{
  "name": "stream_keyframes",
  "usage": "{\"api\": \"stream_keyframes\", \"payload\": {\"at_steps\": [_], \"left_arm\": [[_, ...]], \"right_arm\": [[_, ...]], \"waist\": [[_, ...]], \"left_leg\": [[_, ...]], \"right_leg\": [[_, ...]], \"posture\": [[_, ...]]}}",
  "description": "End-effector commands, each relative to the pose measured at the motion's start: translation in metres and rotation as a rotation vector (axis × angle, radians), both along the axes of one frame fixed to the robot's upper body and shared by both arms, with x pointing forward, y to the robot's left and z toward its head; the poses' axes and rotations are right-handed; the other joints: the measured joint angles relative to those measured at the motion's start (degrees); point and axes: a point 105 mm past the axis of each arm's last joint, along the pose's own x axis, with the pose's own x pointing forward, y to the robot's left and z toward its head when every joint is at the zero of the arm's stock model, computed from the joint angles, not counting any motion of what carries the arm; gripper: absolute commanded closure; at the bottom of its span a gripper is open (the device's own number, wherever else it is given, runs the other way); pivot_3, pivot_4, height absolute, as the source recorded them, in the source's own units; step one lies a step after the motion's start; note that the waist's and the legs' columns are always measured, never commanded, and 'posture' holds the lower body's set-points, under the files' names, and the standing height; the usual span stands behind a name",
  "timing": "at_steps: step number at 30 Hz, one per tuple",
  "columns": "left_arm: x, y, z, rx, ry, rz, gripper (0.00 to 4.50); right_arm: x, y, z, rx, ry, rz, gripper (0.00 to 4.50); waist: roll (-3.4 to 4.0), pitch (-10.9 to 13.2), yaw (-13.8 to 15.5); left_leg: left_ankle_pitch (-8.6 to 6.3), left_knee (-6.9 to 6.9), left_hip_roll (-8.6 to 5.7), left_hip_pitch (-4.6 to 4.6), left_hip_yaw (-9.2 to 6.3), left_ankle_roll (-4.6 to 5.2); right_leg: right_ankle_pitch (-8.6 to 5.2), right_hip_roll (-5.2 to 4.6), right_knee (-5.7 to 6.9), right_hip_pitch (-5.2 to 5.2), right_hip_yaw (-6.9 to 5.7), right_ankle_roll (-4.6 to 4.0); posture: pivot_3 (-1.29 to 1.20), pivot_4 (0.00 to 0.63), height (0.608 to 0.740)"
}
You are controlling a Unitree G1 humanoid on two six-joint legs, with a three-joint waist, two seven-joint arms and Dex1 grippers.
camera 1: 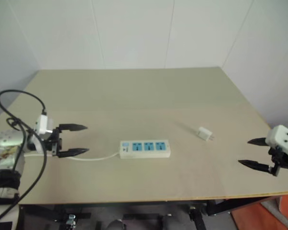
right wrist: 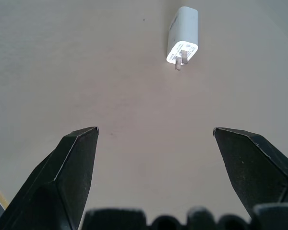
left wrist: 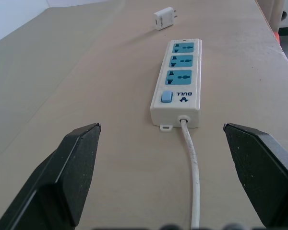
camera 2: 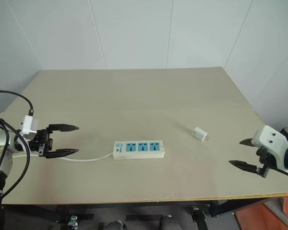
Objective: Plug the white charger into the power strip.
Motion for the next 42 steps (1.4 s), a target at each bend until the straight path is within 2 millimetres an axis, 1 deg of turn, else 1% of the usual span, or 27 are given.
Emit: {"api": "stream_keyframes", "payload": {"at_steps": [1, 13, 17, 19, 22, 26, 29, 30, 33, 35, 39, 42], "left_arm": [[0.0, 0.005, 0.01, 0.009, -0.034, 0.01, 0.03], [0.002, 0.006, 0.01, 0.005, -0.037, 0.019, 0.03], [0.004, -0.002, -0.002, 0.016, -0.005, -0.013, 0.03], [0.003, -0.006, -0.004, 0.031, 0.009, -0.035, 0.03], [0.016, -0.015, -0.004, 0.013, -0.053, -0.042, 0.03], [0.027, -0.03, -0.016, 0.065, -0.059, -0.08, 0.03], [0.034, -0.045, -0.017, 0.017, -0.054, -0.106, 0.03], [0.037, -0.053, -0.016, -0.018, -0.051, -0.122, 0.03], [0.043, -0.07, -0.014, -0.054, -0.042, -0.158, 0.03], [0.045, -0.076, -0.015, -0.061, -0.031, -0.171, 0.03], [0.051, -0.084, -0.02, -0.064, -0.008, -0.172, 0.03], [0.052, -0.092, -0.023, -0.105, 0.032, -0.179, 0.03]], "right_arm": [[0.004, 0.001, 0.013, -0.008, -0.067, 0.01, 0.0], [0.004, 0.002, 0.009, -0.005, -0.081, 0.023, 0.0], [0.004, 0.006, 0.008, 0.004, -0.092, 0.034, 0.0], [0.002, 0.008, 0.008, 0.004, -0.095, 0.039, 0.0], [-0.002, 0.009, 0.01, 0.004, -0.101, 0.042, 0.0], [-0.005, 0.014, 0.01, 0.008, -0.112, 0.054, 0.0], [-0.007, 0.018, 0.01, 0.012, -0.119, 0.056, 0.0], [-0.007, 0.02, 0.009, 0.016, -0.124, 0.056, 0.0], [-0.01, 0.023, 0.006, 0.017, -0.135, 0.053, 0.0], [-0.013, 0.025, 0.006, 0.016, -0.144, 0.051, 0.0], [-0.018, 0.033, 0.014, 0.037, -0.178, 0.046, 0.0], [-0.023, 0.035, 0.013, 0.037, -0.18, 0.036, 0.0]], "waist": [[0.0, 0.0, 0.0], [0.0, 0.0, 0.0], [0.0, 0.0, 0.0], [0.0, 0.0, 0.0], [0.0, 0.0, 0.4], [-0.03, 0.0, 0.7], [-0.03, 0.0, 0.5], [-0.03, 0.0, 0.4], [-0.05, 0.0, 0.4], [-0.05, 0.0, 0.4], [-0.05, 0.0, 0.1], [-0.06, 0.0, 0.1]], "left_leg": [[0.0, 0.0, 0.0, 0.0, 0.0, 0.0], [0.0, 0.01, 0.0, 0.0, 0.0, 0.0], [0.0, 0.01, -0.01, 0.01, 0.0, 0.0], [0.0, 0.01, -0.01, 0.0, 0.0, 0.0], [0.0, 0.02, -0.01, -0.02, 0.0, 0.0], [0.0, 0.1, -0.05, 0.0, 0.0, 0.0], [0.0, 0.1, -0.05, -0.06, 0.01, 0.0], [0.0, 0.1, -0.05, -0.07, 0.01, 0.0], [0.0, 0.12, -0.05, -0.07, 0.0, 0.0], [0.0, 0.13, -0.06, -0.08, -0.01, 0.0], [0.0, 0.11, -0.06, -0.06, 0.0, 0.0], [0.0, 0.11, -0.06, -0.04, -0.01, 0.01]], "right_leg": [[0.0, 0.0, 0.0, 0.0, 0.0, 0.0], [0.0, 0.0, 0.01, 0.0, 0.0, 0.0], [0.0, 0.0, 0.01, 0.01, 0.0, 0.0], [0.0, -0.01, 0.01, 0.02, 0.0, 0.0], [0.0, 0.0, 0.02, 0.0, 0.01, 0.0], [0.04, -0.01, 0.0, 0.08, 0.01, 0.04], [0.03, -0.01, -0.01, 0.04, 0.03, 0.05], [0.03, -0.01, -0.01, 0.02, 0.03, 0.05], [0.03, 0.0, 0.01, 0.04, 0.03, 0.05], [0.03, 0.0, 0.01, 0.04, 0.03, 0.06], [0.03, 0.01, 0.02, 0.04, 0.05, 0.06], [0.03, 0.01, 0.02, 0.06, 0.05, 0.06]], "posture": [[0.0, 0.15, 0.74], [0.0, 0.15, 0.74], [0.0, 0.15, 0.74], [0.0, 0.15, 0.74], [0.0, 0.15, 0.74], [0.0, 0.15, 0.74], [0.0, 0.15, 0.74], [0.0, 0.15, 0.74], [0.0, 0.15, 0.74], [0.0, 0.15, 0.74], [0.0, 0.15, 0.74], [0.0, 0.15, 0.74]]}}
